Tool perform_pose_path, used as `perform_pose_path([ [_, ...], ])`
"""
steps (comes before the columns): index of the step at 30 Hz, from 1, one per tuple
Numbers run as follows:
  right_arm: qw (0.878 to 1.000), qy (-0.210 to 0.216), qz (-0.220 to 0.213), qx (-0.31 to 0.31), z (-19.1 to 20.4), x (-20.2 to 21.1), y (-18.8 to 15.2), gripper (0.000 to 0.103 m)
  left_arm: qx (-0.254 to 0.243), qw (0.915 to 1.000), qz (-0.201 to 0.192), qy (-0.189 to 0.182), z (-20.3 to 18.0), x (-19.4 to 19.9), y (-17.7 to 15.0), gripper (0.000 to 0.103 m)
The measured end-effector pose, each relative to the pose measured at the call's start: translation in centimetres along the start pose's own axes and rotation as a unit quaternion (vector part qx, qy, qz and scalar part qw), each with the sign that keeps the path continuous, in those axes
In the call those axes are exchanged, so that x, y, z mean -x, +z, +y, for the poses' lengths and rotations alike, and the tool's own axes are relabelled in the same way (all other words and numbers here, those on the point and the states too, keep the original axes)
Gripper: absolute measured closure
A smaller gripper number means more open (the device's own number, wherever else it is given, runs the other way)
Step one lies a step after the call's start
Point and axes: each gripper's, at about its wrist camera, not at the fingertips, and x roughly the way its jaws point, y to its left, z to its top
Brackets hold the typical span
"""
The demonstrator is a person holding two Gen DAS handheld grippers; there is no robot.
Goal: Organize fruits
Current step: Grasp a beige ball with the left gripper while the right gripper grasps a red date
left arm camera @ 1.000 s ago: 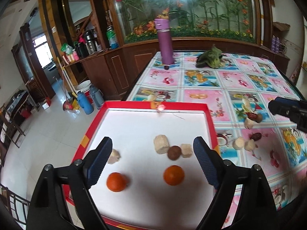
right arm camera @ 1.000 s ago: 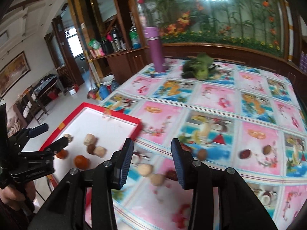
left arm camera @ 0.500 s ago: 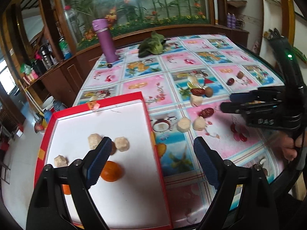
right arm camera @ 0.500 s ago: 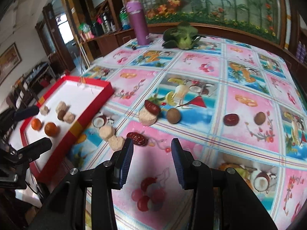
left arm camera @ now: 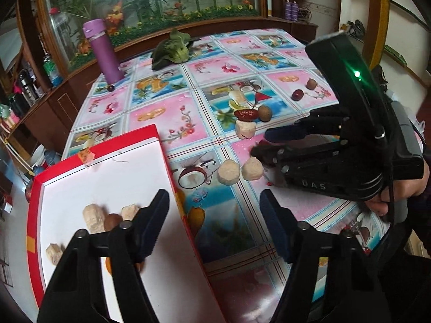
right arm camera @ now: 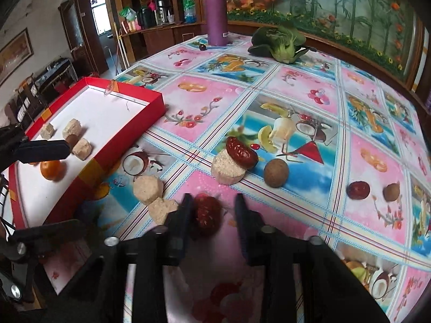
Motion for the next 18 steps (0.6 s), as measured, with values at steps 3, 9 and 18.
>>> perform_pose_path([
  [3, 1.000, 0.002, -0.001, -0.005, -0.4, 0.1, -0.2, 0.083, -0.006, 0.9997, 0.013, -0.018, 0.3, -0.9, 0.3, 0.046],
  [9, 0.999, 0.013, -0.004, -0.049, -2.8, 1.0, -1.2, 0.083, -0.047, 0.9979, 0.032, -0.032, -0.2, -2.0, 1.2, 0.051],
  [18, 0.995, 0.047, -0.003, -0.088, -4.2, 1.2, -1.4, 0.083, -0.084, 0.9932, 0.075, -0.030, -0.6, -5.4, 2.6, 0.058],
])
